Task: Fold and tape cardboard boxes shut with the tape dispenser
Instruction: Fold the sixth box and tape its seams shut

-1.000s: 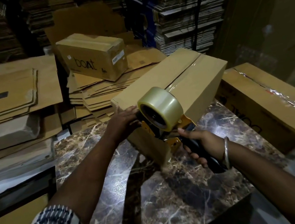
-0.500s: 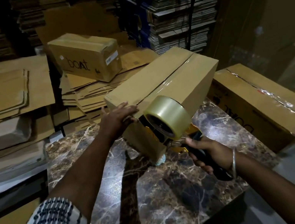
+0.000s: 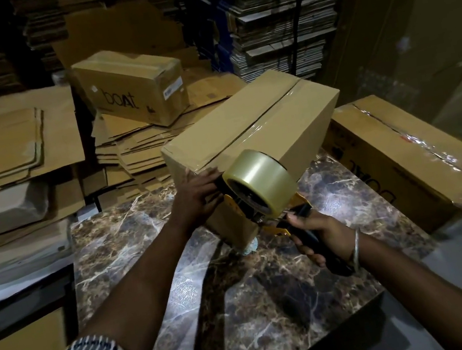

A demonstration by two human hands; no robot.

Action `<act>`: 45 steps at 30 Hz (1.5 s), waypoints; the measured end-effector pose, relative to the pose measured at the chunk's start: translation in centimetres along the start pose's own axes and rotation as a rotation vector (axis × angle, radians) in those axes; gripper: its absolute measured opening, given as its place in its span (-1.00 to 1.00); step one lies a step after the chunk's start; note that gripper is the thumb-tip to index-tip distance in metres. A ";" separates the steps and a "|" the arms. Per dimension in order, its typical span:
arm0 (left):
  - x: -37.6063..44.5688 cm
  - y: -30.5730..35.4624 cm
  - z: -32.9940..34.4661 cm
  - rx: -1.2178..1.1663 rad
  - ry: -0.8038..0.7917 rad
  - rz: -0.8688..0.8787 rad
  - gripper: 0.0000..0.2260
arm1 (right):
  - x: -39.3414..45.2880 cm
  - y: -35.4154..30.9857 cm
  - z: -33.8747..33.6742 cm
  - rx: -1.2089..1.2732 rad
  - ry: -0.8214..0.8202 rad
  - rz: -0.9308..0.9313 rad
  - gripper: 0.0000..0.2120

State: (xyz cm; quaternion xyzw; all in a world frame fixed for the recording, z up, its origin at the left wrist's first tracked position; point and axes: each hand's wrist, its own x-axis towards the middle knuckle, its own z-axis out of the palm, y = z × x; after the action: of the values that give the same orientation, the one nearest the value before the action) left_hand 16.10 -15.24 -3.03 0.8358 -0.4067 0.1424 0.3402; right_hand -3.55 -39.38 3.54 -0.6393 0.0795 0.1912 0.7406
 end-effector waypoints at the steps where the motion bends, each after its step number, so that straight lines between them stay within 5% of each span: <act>1: 0.0 -0.1 0.3 0.024 0.019 0.005 -0.74 | 0.0 0.0 0.0 -0.003 0.003 0.000 -0.26; 8: 0.1 0.5 -0.1 0.143 0.030 0.013 -0.73 | -0.8 1.8 -0.8 0.076 0.013 -0.028 -0.43; 26: 0.9 2.7 -1.5 0.214 -0.083 -0.037 -0.63 | -3.1 8.0 -3.2 0.223 0.078 -0.088 -0.21; 31: 3.4 5.8 -1.1 0.040 -0.318 0.077 -0.65 | -3.4 9.2 -3.5 0.247 0.081 -0.105 -0.13; 35: 4.6 7.7 0.2 0.255 -0.596 0.087 -0.45 | -3.5 9.8 -3.9 0.292 0.076 -0.122 -0.20; 41: 5.0 7.6 0.7 0.230 -0.651 0.021 -0.72 | -3.0 9.7 -4.0 0.275 0.065 -0.104 -0.22; 45: 5.3 8.1 0.1 0.141 -0.666 -0.047 -0.64 | -2.3 9.7 -3.9 0.232 0.073 -0.131 -0.24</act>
State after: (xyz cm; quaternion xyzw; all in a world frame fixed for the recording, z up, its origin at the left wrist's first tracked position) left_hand 13.15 -21.93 3.28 0.8671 -0.4651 -0.1185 0.1333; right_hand -8.93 -42.57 -5.21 -0.5598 0.0858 0.1085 0.8170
